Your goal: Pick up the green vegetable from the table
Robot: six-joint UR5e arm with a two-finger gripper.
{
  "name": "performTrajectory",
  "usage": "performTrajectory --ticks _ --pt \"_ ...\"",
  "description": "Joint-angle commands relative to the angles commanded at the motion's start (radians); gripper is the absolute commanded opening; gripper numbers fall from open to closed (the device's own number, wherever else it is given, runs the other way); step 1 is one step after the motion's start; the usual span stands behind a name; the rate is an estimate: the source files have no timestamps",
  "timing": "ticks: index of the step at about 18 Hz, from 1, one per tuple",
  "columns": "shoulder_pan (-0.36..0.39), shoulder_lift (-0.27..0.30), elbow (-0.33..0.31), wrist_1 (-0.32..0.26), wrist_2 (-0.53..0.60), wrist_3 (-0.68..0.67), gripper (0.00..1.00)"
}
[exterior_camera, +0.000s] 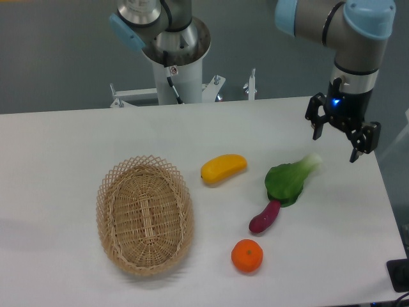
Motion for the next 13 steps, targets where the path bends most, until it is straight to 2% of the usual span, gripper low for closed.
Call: performTrajectory --ticks 10,13 --pt "-0.002 0.003 -0.008 -0.002 0.002 0.000 1.00" --pt "-0.002 0.003 -0.028 0.005 0.002 -0.003 1.00"
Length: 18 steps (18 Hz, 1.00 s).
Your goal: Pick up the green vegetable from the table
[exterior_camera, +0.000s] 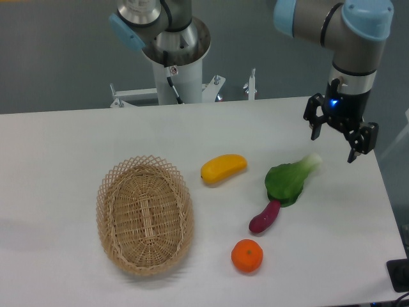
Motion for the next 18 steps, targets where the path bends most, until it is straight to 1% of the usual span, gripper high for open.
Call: performTrajectory --ticks 6,8,11,18 --pt "0.002 0.002 -0.017 0.003 0.002 0.015 1.00" --pt "0.000 0.002 -0.020 0.003 0.024 0.021 1.00" --pt "0.000 0.000 -0.020 0.003 0.057 0.060 1.00" --pt "0.006 -0.003 -0.025 0.000 0.064 0.115 1.00"
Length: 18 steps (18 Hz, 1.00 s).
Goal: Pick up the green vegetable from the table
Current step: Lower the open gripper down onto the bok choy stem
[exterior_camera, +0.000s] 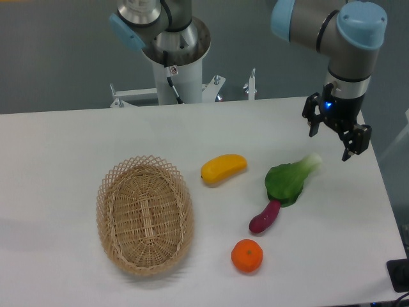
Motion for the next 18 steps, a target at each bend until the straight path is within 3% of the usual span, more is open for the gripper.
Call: performTrajectory --ticks 7,12,18 --pt "0.017 -0.009 -0.017 0.003 0.020 0.072 1.00" --pt "0.026 -0.099 -0.026 0.011 0.018 0.055 1.00" --pt "0.041 -0.169 -0.032 0.100 0.018 0.064 1.00"
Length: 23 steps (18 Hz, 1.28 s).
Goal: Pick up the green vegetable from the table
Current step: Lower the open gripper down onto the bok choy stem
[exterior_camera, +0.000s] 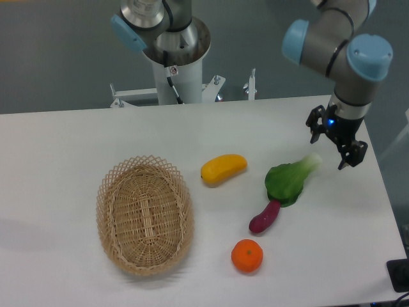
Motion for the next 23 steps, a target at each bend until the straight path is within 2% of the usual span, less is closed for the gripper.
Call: performTrajectory --ticks 4,10,12,17,20,23 --pt "0.005 -0.009 -0.044 0.031 0.000 -0.005 1.00" --pt "0.003 -0.017 -0.064 0.032 0.002 -0.008 1.00" --pt "0.003 -0.014 -0.089 0.037 0.002 -0.005 1.00" --pt "0.005 -0.008 -0.147 0.080 0.049 -0.011 1.00" --pt "0.008 -0.012 -0.182 0.146 0.067 -0.023 1.00" --pt "0.011 -0.012 -0.187 0.154 0.066 -0.040 1.00"
